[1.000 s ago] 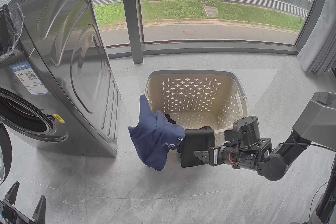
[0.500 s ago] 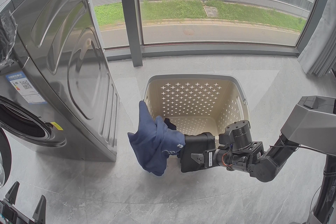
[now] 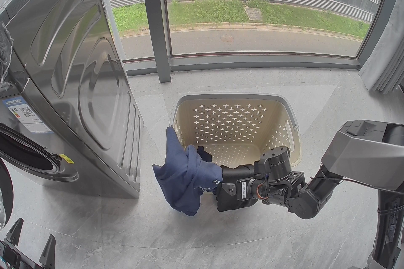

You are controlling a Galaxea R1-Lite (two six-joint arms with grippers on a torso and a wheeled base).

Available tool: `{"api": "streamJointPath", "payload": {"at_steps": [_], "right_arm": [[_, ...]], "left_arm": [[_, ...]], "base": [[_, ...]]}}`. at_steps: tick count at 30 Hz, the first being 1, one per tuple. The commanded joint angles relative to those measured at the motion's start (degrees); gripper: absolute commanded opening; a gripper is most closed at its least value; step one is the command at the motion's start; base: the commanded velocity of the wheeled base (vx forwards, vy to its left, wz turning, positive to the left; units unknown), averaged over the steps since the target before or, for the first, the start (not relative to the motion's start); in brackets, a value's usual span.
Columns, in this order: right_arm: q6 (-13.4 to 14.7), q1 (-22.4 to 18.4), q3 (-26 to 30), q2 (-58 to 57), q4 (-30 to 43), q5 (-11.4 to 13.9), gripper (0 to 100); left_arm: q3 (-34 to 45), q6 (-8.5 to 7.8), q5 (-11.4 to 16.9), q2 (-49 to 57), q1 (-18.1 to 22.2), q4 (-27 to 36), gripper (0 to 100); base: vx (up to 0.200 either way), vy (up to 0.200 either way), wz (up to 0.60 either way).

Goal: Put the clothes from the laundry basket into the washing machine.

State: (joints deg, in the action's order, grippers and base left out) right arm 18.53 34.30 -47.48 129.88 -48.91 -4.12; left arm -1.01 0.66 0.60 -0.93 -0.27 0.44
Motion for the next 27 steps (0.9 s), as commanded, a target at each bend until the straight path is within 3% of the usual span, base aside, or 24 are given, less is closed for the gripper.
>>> {"api": "streamJointPath", "payload": {"at_steps": [1,8,9,16,27], "right_arm": [[0.1,-0.3,-1.7,2.7,-0.1,-0.1,100],[0.6,-0.6,-4.5,4.0,-0.2,-1.3,100],[0.6,-0.6,-4.6,4.0,-0.2,-1.4,0],[1.4,-0.4,-3.5,3.6,-2.2,-1.4,0],[1.9,0.9,8.0,-11.8,-2.7,-1.2,0]], "left_arm": [[0.8,-0.04,-0.1,0.6,0.0,0.0,100],[0.8,0.13,-0.1,0.6,0.1,0.0,100],[0.8,0.04,-0.1,0.6,0.0,0.0,100],[0.8,0.13,-0.1,0.6,0.1,0.0,100],[0.8,0.22,-0.1,0.6,0.1,0.0,100]], "base": [[0.0,0.0,0.0],[0.0,0.0,0.0],[0.0,0.0,0.0],[0.0,0.0,0.0],[0.0,0.0,0.0]]}}
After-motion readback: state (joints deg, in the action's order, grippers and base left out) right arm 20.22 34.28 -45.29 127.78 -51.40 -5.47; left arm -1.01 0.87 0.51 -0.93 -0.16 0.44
